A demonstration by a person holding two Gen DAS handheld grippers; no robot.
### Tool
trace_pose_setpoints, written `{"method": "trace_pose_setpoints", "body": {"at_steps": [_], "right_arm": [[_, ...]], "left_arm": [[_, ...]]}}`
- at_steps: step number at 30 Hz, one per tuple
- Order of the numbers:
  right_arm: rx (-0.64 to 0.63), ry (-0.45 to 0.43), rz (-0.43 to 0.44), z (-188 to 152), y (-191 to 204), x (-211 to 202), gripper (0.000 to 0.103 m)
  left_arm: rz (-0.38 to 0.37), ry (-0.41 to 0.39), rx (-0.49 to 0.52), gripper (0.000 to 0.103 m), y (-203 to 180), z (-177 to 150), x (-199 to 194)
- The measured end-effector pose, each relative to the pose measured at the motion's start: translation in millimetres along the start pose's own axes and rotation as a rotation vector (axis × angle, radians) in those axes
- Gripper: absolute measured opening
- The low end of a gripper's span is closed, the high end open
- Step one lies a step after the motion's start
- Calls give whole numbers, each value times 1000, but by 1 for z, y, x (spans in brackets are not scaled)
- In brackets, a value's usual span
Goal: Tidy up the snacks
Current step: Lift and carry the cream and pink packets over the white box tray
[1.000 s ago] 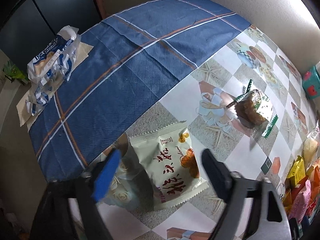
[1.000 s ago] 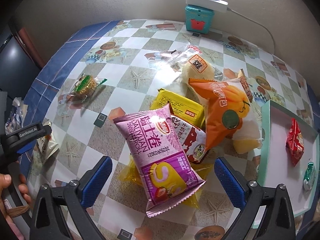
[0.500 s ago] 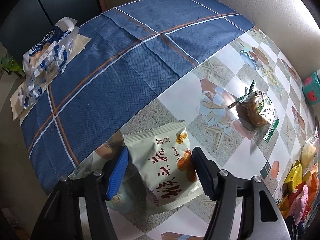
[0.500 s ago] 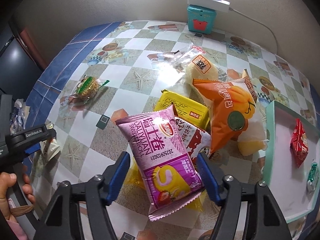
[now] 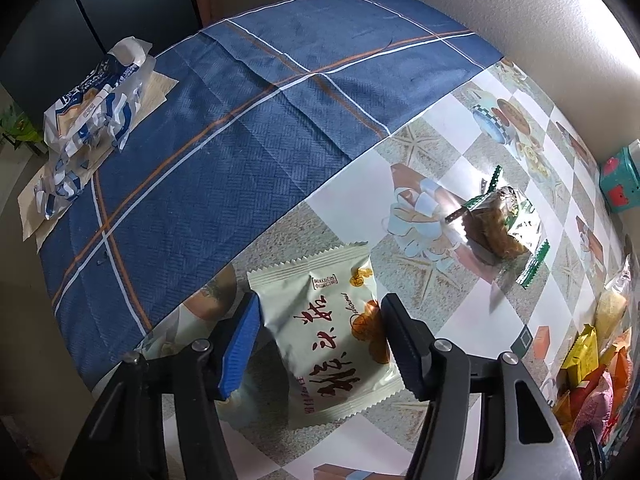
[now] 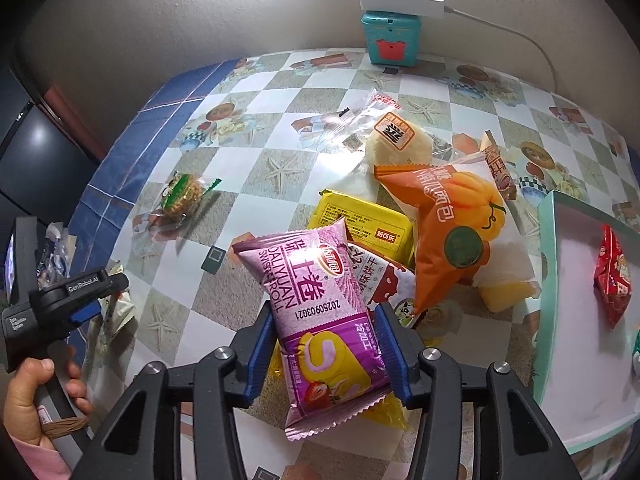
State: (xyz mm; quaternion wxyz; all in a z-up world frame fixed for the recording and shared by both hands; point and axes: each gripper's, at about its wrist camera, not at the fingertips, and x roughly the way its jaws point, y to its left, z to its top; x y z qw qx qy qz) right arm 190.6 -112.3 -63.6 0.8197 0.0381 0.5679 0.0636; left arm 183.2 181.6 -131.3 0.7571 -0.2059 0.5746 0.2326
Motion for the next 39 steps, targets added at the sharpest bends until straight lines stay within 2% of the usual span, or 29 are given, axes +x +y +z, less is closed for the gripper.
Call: {"method": "trace_pose_setpoints", "body": {"at_steps": [9, 25, 32, 39], "right_arm": [[28, -22, 41, 2, -9, -11, 47], [80, -48, 83, 6, -24, -26, 46], [100, -63, 88, 6, -31, -33, 46], [119, -117, 95, 10, -39, -55, 46]], "left_arm": [[-16, -9, -13, 61, -1, 5, -5], [-13, -38, -19, 59, -3, 6, -20], [-31, -97, -17, 59, -5, 5, -47], [-72, -179, 10, 59, -10, 5, -84]]}}
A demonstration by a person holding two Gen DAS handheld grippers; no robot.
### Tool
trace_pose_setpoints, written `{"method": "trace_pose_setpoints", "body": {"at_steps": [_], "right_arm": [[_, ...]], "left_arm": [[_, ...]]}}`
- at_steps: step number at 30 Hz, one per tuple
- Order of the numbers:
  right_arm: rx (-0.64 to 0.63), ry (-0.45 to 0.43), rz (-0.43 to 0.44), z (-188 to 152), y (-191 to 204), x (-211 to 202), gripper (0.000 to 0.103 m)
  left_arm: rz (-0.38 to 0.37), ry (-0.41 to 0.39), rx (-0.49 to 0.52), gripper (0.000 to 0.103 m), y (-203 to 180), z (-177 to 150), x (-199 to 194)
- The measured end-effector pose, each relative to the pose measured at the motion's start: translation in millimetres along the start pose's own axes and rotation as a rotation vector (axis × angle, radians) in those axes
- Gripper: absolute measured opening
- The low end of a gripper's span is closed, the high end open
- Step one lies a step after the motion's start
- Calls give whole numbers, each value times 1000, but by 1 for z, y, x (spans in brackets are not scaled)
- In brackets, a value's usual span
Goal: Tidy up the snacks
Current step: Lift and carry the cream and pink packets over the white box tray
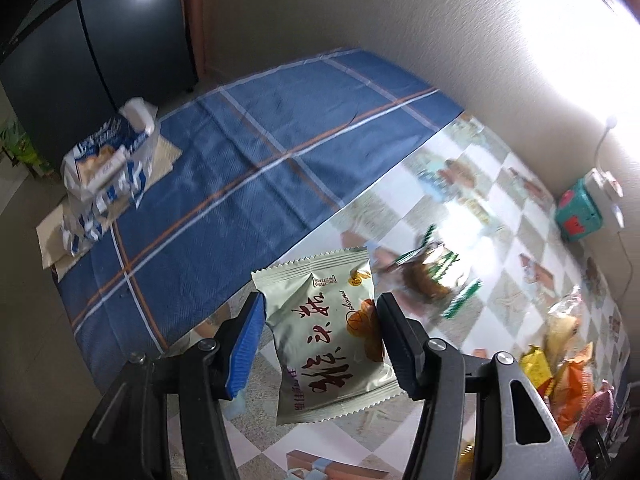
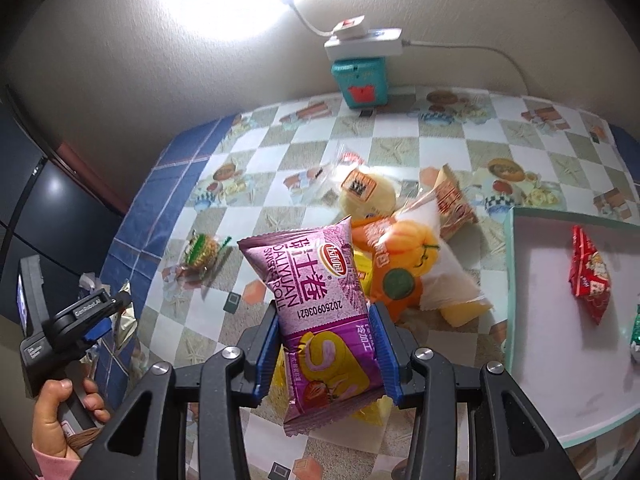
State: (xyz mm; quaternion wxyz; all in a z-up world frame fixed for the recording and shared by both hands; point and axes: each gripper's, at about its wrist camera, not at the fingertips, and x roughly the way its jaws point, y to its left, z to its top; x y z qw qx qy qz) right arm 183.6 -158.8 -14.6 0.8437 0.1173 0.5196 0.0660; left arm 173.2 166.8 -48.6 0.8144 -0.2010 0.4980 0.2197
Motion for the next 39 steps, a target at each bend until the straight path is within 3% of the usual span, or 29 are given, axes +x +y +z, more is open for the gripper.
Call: {"method": "trace_pose_setpoints", "body": {"at_steps": [9, 19, 27, 32, 39], "right_arm": [[67, -48, 1, 8, -24, -21, 46], [202, -101, -42, 13, -84, -44, 46], [341, -141, -106, 9, -148, -65, 46], [413, -164, -134, 4, -181, -78, 46], [484, -190, -163, -3, -216, -96, 46]], "left_arm": [[-66, -83, 76, 59, -37, 0, -36], [-140, -136, 221, 59, -95, -21, -71], [-179, -154, 321, 59, -138, -43, -90], [-258, -143, 369, 59, -164, -61, -100], [-303, -126, 482, 59, -206, -94, -109]]}}
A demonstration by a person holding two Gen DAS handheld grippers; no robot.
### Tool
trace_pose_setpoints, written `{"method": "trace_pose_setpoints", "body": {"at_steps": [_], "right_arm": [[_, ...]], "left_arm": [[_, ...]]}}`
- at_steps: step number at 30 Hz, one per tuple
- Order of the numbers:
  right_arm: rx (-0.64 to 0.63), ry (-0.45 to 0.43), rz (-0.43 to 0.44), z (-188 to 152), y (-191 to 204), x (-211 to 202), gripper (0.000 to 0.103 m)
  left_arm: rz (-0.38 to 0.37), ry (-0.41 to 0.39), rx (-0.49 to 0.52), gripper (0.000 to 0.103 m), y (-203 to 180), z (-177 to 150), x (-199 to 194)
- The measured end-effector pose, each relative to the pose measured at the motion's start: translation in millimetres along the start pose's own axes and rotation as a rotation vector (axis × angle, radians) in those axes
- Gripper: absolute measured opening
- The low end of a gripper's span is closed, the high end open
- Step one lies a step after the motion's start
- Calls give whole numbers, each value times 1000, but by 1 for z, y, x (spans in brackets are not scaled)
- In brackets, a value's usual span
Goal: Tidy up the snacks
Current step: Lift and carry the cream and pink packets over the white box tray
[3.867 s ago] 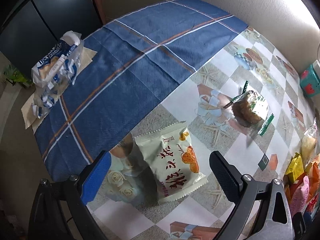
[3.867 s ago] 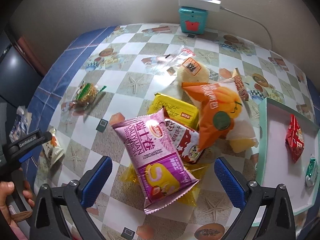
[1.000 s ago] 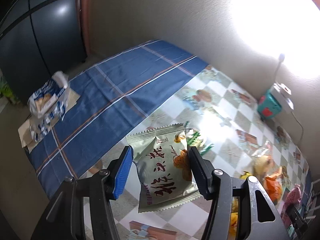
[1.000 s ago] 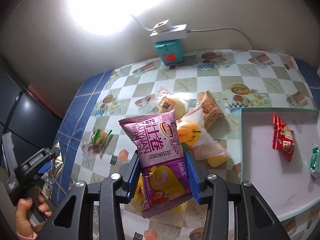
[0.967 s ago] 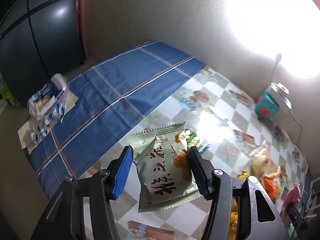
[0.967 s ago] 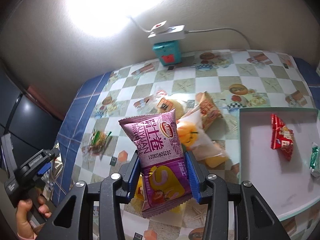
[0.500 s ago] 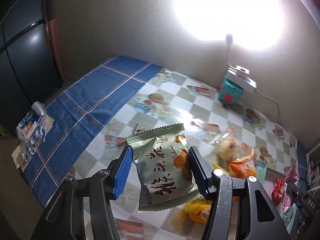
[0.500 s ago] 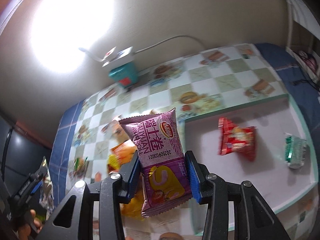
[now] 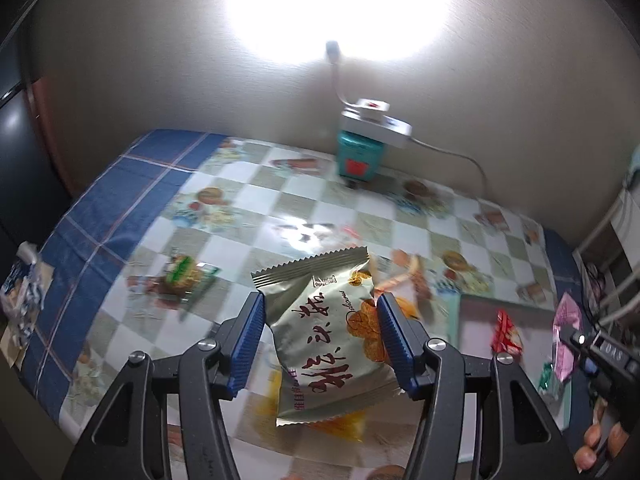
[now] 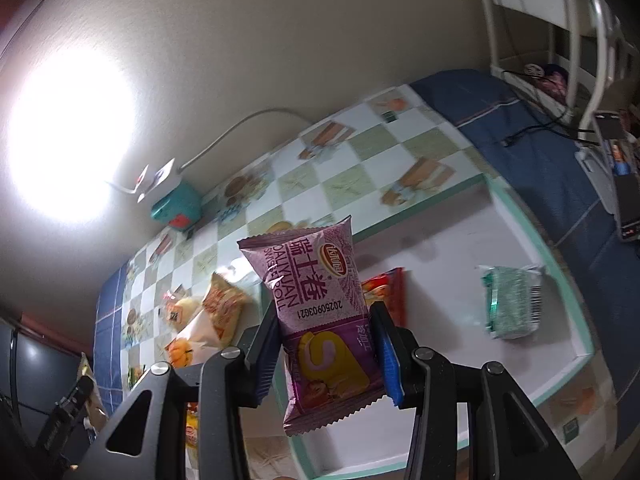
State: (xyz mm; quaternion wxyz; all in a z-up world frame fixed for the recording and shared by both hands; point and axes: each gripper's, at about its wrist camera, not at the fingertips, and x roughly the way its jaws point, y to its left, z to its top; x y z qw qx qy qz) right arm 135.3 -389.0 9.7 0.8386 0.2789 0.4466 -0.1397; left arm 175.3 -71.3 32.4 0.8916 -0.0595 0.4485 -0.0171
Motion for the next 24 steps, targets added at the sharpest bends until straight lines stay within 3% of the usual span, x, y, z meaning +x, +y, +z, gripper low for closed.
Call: {"method": "trace_pose_setpoints", "body": {"at_steps": [12, 24], "right_arm": [[98, -72, -135, 18, -64, -28, 46], [139, -23, -208, 19, -105, -22, 46]], "left_arm": [[-80, 81, 221, 59, -94, -32, 11], [-140, 229, 458, 59, -182, -87, 42]]}}
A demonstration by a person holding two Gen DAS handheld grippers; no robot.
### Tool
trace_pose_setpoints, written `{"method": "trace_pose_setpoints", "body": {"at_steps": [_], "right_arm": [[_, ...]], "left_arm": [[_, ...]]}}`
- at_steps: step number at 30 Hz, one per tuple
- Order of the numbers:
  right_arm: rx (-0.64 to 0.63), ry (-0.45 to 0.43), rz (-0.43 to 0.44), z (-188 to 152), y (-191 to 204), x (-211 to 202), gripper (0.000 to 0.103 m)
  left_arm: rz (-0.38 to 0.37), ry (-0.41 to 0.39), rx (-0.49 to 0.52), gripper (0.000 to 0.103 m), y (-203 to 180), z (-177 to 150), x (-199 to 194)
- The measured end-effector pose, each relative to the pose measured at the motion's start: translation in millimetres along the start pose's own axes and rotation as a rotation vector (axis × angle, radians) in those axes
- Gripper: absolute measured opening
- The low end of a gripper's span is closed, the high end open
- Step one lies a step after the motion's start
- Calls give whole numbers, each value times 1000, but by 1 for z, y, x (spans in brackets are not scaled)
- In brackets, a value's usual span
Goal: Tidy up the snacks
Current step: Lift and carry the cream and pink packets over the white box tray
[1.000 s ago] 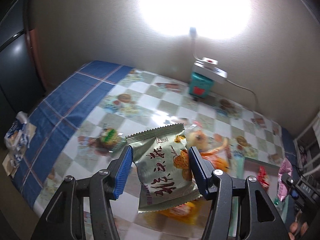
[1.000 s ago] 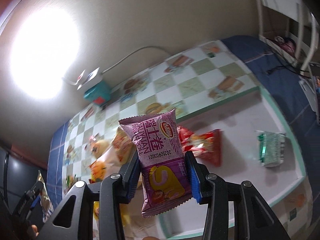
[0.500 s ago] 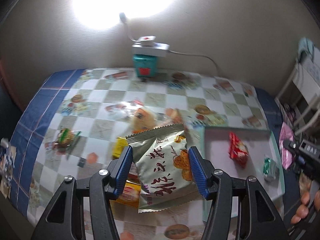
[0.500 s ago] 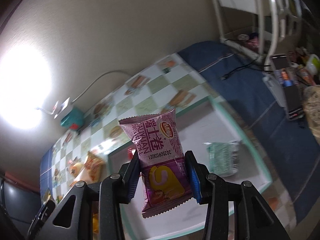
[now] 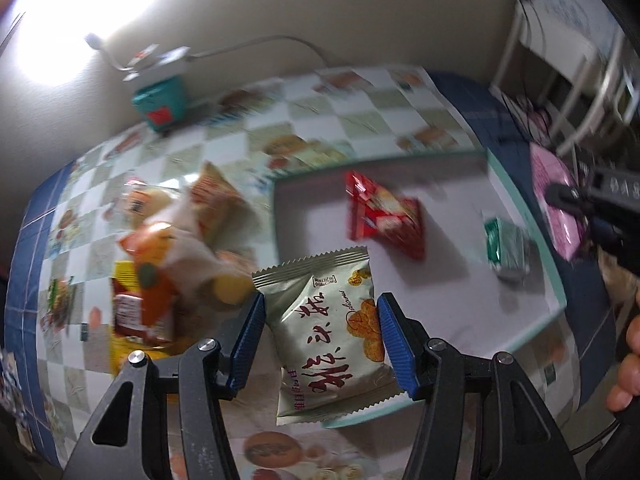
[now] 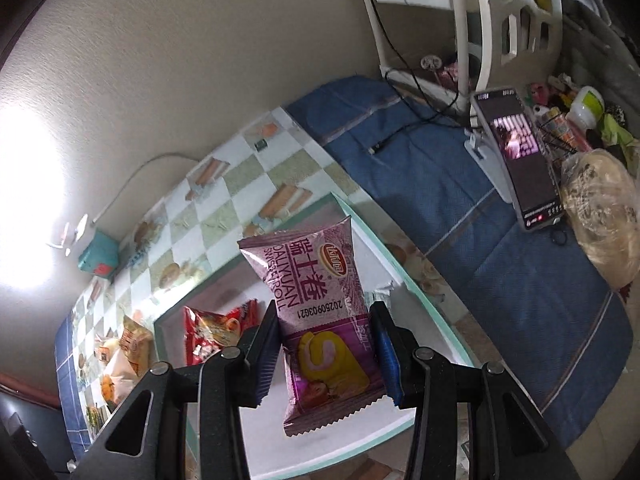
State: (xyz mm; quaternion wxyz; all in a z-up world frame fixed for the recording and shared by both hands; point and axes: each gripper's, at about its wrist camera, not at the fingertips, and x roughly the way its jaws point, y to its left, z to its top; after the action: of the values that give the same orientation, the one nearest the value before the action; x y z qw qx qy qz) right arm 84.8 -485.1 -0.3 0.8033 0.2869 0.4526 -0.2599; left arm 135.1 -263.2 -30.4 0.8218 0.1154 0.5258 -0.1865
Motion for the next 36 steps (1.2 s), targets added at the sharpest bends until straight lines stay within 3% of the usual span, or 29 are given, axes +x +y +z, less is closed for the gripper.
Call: {"method": "trace_pose_setpoints", "body": {"at_steps": [4, 12, 36], "right_arm": [[-11, 53, -15, -4, -1, 17, 46], [-44, 136, 1, -14, 7, 44, 47], [-122, 228, 12, -29, 42, 80, 49]], "left_arm": [[8, 30, 41, 59, -16, 0, 14], [21, 88, 21, 59, -15, 12, 50], [40, 78, -37, 59, 7, 45, 88]]}}
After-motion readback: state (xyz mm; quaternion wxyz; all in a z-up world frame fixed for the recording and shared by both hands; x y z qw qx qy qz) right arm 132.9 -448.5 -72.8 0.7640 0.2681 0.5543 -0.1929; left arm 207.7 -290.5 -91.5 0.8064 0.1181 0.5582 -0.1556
